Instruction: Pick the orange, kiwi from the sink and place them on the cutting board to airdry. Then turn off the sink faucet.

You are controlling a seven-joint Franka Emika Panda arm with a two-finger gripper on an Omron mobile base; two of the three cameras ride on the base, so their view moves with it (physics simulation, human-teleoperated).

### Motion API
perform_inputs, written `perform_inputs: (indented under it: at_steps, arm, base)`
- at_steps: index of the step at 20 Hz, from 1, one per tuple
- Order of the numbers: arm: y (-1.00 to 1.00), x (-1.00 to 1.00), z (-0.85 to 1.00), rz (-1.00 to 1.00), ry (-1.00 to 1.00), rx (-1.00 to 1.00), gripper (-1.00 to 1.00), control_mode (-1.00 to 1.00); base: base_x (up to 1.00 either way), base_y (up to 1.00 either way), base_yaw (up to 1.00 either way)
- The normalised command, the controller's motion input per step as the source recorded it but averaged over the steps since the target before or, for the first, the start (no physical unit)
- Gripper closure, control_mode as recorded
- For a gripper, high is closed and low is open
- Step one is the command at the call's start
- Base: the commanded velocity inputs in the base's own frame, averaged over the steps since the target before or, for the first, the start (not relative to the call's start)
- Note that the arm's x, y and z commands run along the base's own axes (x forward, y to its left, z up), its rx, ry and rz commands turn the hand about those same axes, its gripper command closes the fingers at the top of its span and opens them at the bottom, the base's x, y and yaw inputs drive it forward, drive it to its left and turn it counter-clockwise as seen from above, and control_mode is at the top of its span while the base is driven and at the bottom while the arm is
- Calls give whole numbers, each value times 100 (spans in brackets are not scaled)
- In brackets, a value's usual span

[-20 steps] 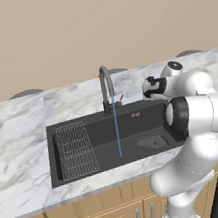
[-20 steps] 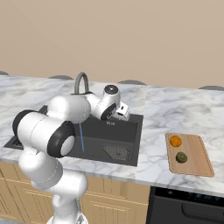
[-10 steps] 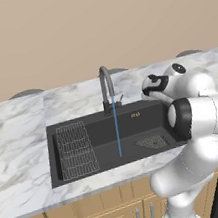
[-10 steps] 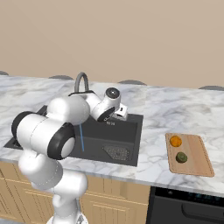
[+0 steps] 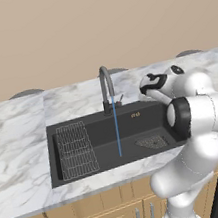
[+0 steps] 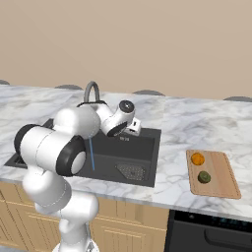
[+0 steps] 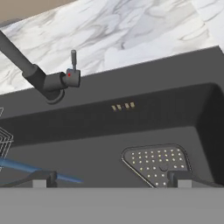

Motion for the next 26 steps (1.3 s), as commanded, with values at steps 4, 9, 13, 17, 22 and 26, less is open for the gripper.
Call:
perform_inputs:
  at_steps: [4, 9, 13, 17, 22, 26]
  arm:
    - [4, 18, 3, 0, 4, 2, -100, -100]
    - [0, 14, 0, 0, 1, 0, -100, -100]
    - [0, 5, 0, 0, -1, 0, -100, -100]
    - [1, 2, -1, 0, -6, 0, -100, -100]
    - [2, 7, -1, 0, -6, 1, -100, -100]
    - [2, 13, -2, 0, -1, 2, -100, -100]
  base:
    - [0, 0, 0]
    - [0, 0, 0]
    - [0, 0, 0]
    - [0, 0, 0]
    - [0, 0, 0]
    - [0, 0, 0]
